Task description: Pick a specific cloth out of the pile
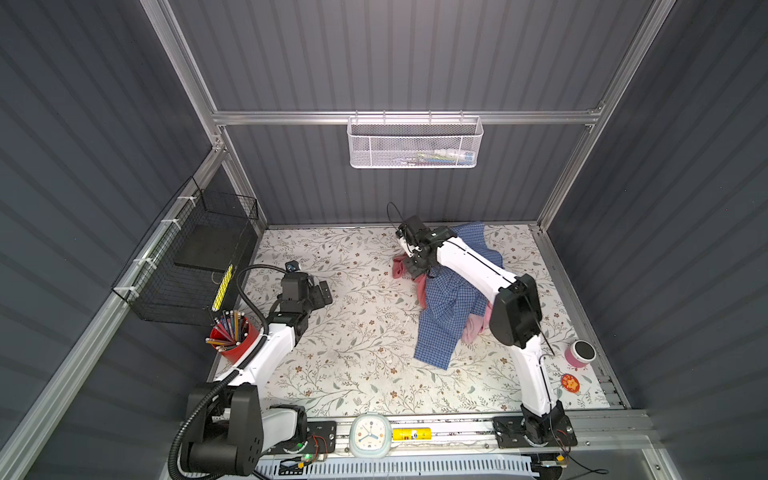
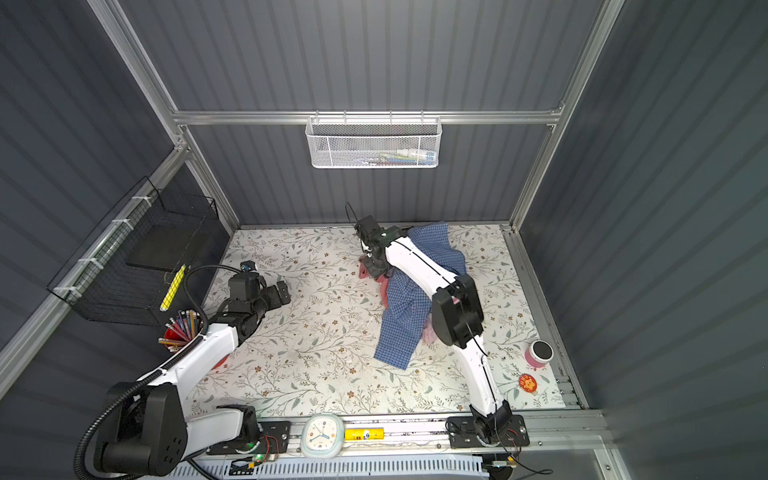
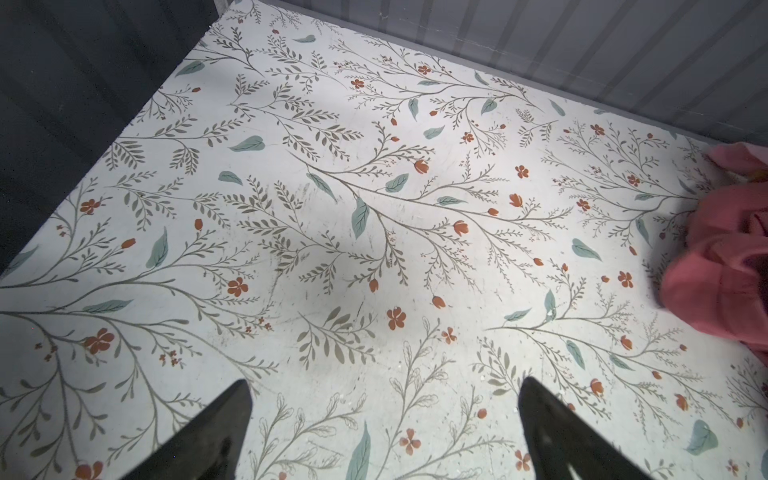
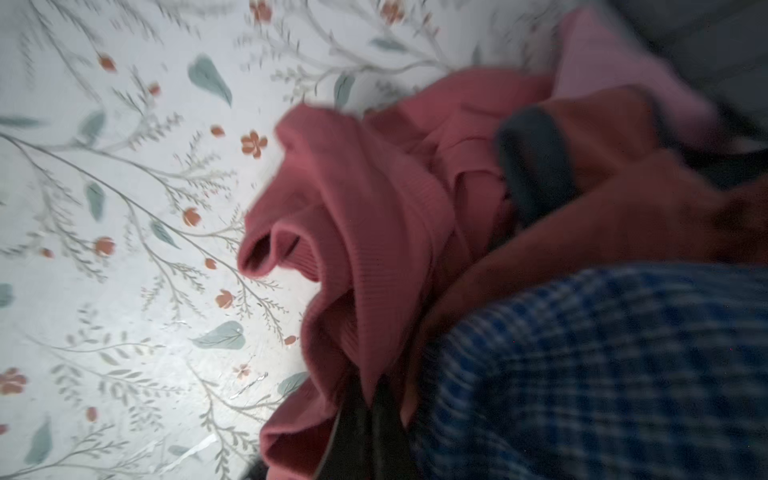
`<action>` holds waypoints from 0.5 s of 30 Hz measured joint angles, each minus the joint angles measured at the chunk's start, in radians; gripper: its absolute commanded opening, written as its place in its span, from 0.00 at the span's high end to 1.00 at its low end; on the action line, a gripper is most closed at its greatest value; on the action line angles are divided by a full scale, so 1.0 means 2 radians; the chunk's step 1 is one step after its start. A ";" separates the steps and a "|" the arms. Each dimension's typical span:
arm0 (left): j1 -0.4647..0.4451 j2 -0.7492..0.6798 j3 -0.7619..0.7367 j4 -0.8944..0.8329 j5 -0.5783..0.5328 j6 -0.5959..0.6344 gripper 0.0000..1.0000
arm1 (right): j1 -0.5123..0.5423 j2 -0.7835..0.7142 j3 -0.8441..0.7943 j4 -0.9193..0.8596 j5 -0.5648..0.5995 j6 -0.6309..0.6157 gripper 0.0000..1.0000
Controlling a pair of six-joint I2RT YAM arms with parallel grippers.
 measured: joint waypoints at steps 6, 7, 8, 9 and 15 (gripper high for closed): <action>0.000 0.000 0.000 -0.001 0.006 0.000 0.00 | -0.011 -0.094 -0.026 0.037 -0.007 0.033 1.00; 0.000 0.000 0.000 -0.001 0.008 0.000 0.00 | -0.012 -0.105 -0.026 0.041 -0.008 0.037 1.00; 0.000 0.000 0.000 -0.001 0.008 0.000 0.00 | -0.012 -0.112 -0.027 0.043 -0.008 0.042 1.00; 0.000 0.000 0.000 -0.001 0.011 0.000 0.00 | -0.012 -0.118 -0.028 0.045 -0.009 0.045 1.00; 0.000 0.000 0.000 0.000 0.020 0.000 0.00 | -0.013 -0.157 -0.041 0.049 -0.008 0.066 1.00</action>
